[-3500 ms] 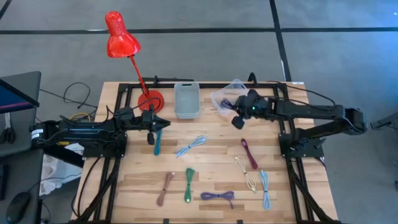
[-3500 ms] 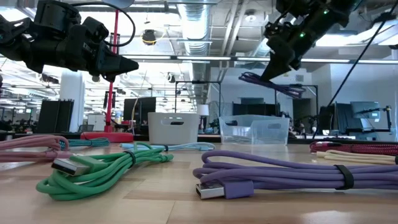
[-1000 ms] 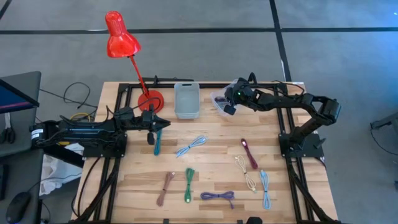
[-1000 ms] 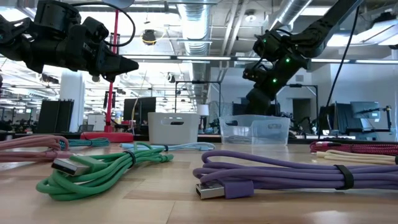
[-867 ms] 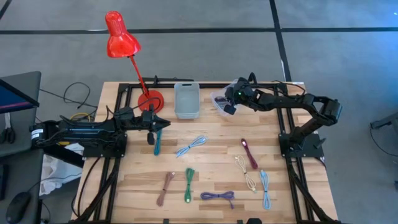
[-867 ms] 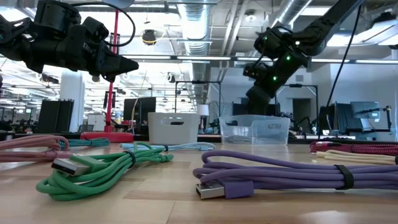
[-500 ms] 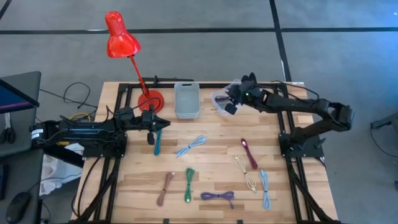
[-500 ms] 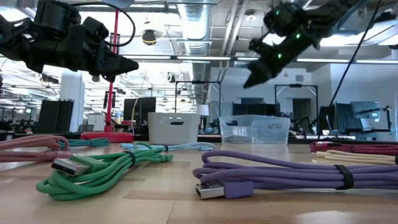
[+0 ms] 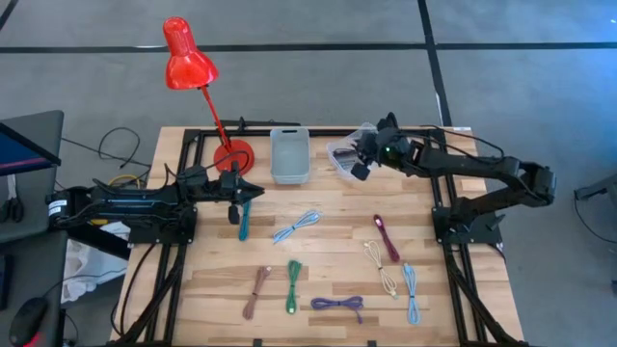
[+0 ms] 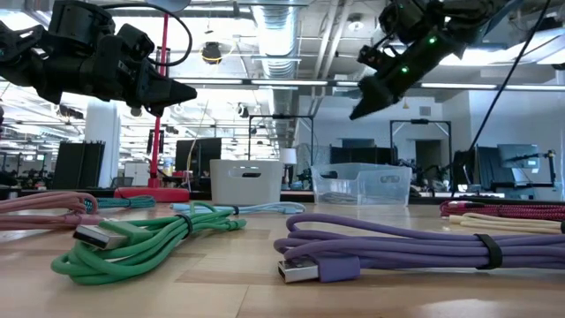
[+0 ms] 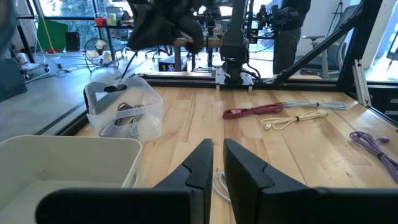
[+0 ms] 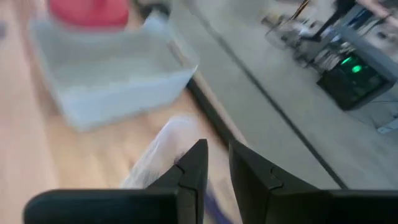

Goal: Pick & Place USB Port
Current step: Put the pink charger cable into the transparent bin

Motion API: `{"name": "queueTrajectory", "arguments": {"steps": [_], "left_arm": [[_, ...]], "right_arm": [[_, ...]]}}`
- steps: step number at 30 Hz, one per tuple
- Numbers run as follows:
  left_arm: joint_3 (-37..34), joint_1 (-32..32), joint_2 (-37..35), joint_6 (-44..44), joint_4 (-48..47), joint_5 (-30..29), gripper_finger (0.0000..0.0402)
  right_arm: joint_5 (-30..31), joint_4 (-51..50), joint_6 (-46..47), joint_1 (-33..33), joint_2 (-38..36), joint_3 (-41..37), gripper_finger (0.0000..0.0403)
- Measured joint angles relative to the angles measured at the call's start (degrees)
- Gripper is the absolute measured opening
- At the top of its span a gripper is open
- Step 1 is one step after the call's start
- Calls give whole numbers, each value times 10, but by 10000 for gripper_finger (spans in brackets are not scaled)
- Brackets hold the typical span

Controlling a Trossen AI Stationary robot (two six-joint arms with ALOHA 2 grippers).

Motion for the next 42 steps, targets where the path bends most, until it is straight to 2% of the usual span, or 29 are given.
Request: {"name": "queueTrajectory", "arguments": {"steps": [2, 5, 11, 18, 22, 29, 35, 42], "left_arm": [[0, 0, 0, 0, 0, 0, 40], [0, 0, 0, 0, 0, 0, 40], [0, 0, 0, 0, 0, 0, 40], [0, 0, 0, 0, 0, 0, 40], [0, 0, 0, 0, 0, 0, 40], [0, 0, 0, 0, 0, 0, 40], [0, 0, 0, 0, 0, 0, 40], [0, 0, 0, 0, 0, 0, 40]], "right_arm": [[4, -48, 3, 12, -9, 0, 60], [8, -138, 66, 27, -27, 0, 64], [77, -298, 194, 74, -80, 0, 82], [48, -433, 360, 110, -129, 0, 130], [36, -472, 422, 133, -132, 0, 171], [-58, -518, 525, 159, -113, 0, 229], [-106, -531, 585, 196, -84, 0, 235], [-120, -541, 656, 245, -46, 0, 234]]}}
